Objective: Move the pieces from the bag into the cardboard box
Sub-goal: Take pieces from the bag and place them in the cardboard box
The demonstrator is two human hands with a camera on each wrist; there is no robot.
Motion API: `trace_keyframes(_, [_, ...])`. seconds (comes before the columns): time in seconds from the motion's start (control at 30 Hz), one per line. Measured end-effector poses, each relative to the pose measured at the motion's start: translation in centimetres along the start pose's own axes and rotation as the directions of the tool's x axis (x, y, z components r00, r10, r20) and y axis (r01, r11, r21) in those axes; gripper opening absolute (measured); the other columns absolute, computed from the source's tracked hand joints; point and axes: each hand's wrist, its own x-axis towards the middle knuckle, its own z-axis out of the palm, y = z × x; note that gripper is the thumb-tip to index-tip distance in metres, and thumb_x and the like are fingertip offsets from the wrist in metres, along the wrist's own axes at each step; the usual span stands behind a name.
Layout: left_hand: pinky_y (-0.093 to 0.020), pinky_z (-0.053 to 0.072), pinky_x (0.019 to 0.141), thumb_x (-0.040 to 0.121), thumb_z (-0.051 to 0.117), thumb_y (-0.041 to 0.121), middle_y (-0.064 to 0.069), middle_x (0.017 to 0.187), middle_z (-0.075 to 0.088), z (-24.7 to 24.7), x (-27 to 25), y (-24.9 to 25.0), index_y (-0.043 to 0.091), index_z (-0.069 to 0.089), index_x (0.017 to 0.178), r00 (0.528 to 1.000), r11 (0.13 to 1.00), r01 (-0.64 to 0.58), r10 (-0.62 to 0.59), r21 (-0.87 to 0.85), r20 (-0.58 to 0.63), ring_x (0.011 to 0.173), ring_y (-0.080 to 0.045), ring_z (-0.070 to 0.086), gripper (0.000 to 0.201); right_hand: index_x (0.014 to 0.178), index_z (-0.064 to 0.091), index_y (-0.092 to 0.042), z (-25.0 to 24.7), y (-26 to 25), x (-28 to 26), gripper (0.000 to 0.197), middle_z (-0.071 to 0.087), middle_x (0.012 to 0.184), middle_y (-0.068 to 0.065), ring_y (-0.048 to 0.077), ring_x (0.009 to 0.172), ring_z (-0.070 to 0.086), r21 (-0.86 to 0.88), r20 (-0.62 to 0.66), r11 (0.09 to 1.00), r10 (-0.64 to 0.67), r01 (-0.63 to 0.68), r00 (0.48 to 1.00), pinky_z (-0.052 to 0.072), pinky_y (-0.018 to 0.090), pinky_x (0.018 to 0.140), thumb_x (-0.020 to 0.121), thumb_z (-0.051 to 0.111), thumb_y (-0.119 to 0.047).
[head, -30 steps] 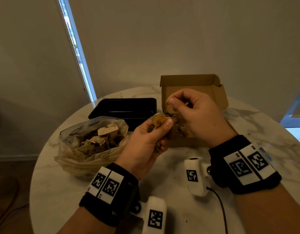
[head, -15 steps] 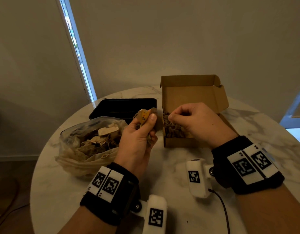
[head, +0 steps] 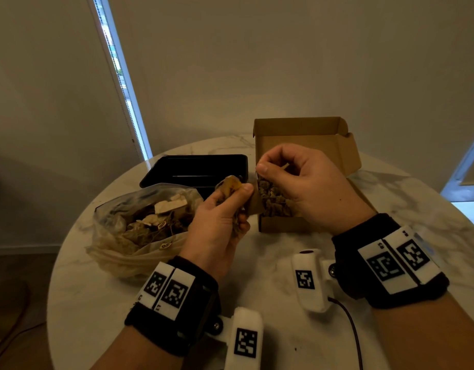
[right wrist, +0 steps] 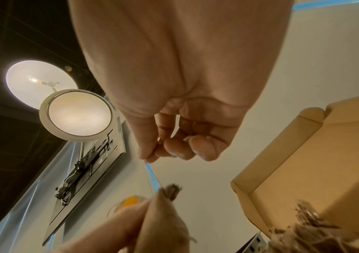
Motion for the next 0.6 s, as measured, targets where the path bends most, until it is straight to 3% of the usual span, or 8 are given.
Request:
trace_keyframes(0.1, [-0.014, 0.037, 0.053, 0.086, 0.073, 0.021, 0.004, 0.073, 0.06, 0.6, -0.6, -0.1, 0.015, 0.069, 0.096, 0.988, 0.998, 0.038, -0.044, 0.043, 0.151, 0.055, -0.003, 0.045, 0.012, 0.091, 0.071, -0.023, -0.3, 0.8, 0.3, 0.009, 0.069, 0.083, -0.007, -0.002, 0.068, 0.055, 0.009, -0.045, 1.0, 0.026, -0.026, 0.999, 0.045, 0.023, 0.069, 0.097, 0.066, -0.028])
trace_keyframes(0.2, [-0.014, 0.038, 0.053, 0.082, 0.071, 0.023, 0.004, 0.075, 0.059, 0.9, -0.8, 0.0, 0.016, 0.068, 0.095, 0.972, 0.999, 0.039, -0.042, 0.018, 0.23, 0.056, -0.004, 0.042, 0.015, 0.088, 0.073, -0.026, -0.6, 1.6, 0.4, 0.009, 0.07, 0.083, -0.009, -0.003, 0.071, 0.058, -0.028, -0.022, 0.994, 0.108, -0.109, 0.994, 0.045, 0.02, 0.072, 0.096, 0.068, -0.027])
trace_keyframes(0.3, [-0.013, 0.041, 0.055, 0.08, 0.072, 0.02, 0.001, 0.083, 0.063, 0.6, -0.5, 0.0, 0.014, 0.07, 0.105, 0.981, 0.999, 0.027, -0.019, -0.039, 0.192, 0.057, -0.004, 0.045, 0.026, 0.088, 0.073, -0.027, -0.6, 1.9, 0.2, 0.01, 0.069, 0.081, -0.01, -0.007, 0.068, 0.058, -0.057, 0.038, 0.982, 0.18, -0.177, 0.983, 0.044, 0.013, 0.066, 0.096, 0.067, -0.027])
trace_keyframes(0.4, [-0.012, 0.044, 0.056, 0.082, 0.072, 0.018, 0.0, 0.092, 0.068, 0.3, -0.2, 0.1, 0.01, 0.069, 0.123, 0.988, 0.997, 0.02, -0.008, -0.078, 0.152, 0.059, -0.003, 0.049, 0.042, 0.085, 0.073, -0.026, -0.3, 1.9, 0.2, 0.012, 0.069, 0.077, -0.011, -0.005, 0.067, 0.059, -0.06, 0.047, 0.977, 0.207, -0.204, 0.977, 0.044, 0.017, 0.067, 0.095, 0.068, -0.029])
trace_keyframes(0.6, [-0.014, 0.043, 0.057, 0.093, 0.067, 0.013, -0.004, 0.092, 0.068, 0.1, 0.0, 0.0, 0.011, 0.069, 0.116, 0.999, 0.995, -0.002, 0.007, -0.101, 0.048, 0.059, -0.003, 0.049, 0.023, 0.09, 0.076, -0.027, -0.3, 1.5, 0.0, 0.011, 0.07, 0.077, -0.019, -0.014, 0.071, 0.06, -0.073, 0.089, 0.969, 0.244, -0.238, 0.966, 0.04, 0.013, 0.065, 0.096, 0.067, -0.032])
